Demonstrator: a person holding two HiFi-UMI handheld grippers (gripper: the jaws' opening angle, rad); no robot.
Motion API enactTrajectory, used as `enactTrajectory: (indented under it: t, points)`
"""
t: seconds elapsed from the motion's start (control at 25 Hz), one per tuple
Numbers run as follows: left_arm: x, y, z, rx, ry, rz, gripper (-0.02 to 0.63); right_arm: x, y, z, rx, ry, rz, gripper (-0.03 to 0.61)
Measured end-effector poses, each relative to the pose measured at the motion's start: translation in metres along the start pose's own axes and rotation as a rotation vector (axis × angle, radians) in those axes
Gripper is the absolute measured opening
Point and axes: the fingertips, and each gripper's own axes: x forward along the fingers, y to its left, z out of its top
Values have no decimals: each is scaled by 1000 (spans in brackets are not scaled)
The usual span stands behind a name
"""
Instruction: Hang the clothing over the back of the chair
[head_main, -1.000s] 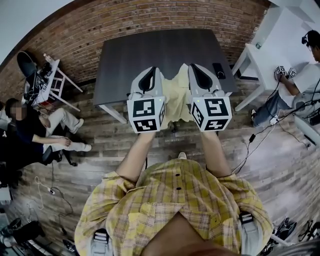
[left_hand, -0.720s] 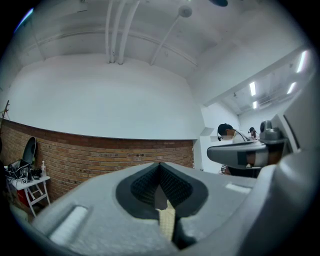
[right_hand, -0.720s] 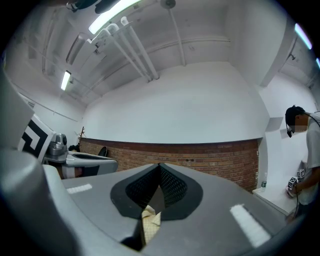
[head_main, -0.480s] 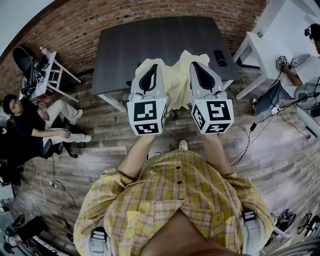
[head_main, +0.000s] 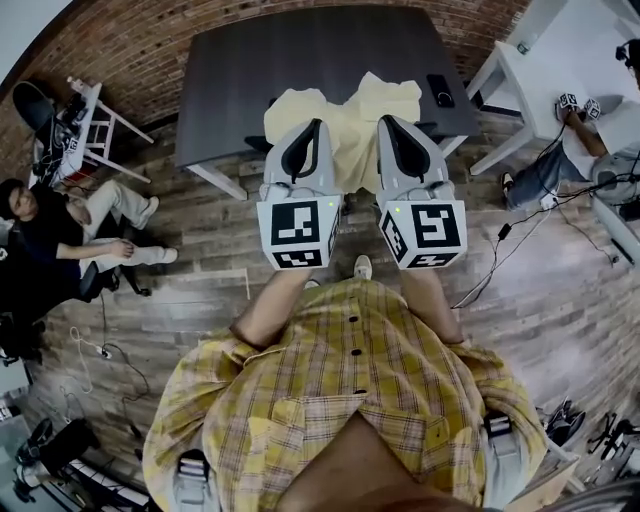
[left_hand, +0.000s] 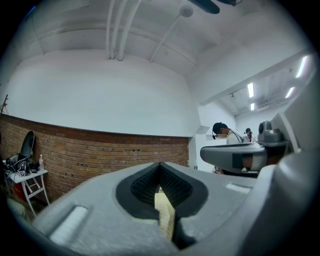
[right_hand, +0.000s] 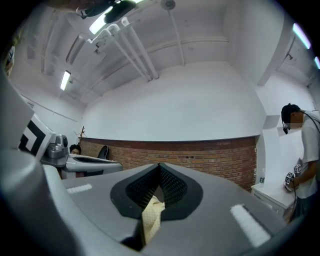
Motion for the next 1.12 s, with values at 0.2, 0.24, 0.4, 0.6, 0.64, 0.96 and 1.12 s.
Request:
enactTrajectory:
  t: [0.2, 0.24, 0.4, 0.6, 0.64, 0.96, 1.12]
  points:
    - [-7, -10, -12, 21, 16, -5, 2, -6, 2, -14, -1, 19, 0, -6]
    - [-7, -10, -14, 24, 16, -5, 2, -5, 3, -16, -2, 22, 1, -6]
    - [-11, -10, -20, 33, 17, 6, 2, -11, 7, -26, 2, 37, 4, -6]
    - [-17, -14, -26, 13, 27, 3, 2, -20, 7, -36, 7, 53, 3, -5]
    - [-18, -15, -28, 12, 30, 1, 2, -22, 7, -37, 7, 56, 2, -6]
    - [-22, -20, -34, 21, 31, 2, 2, -24, 7, -40, 7, 59, 2, -5]
    - [-23, -20, -35, 21, 31, 6, 2, -26, 7, -43, 0, 61, -2, -6]
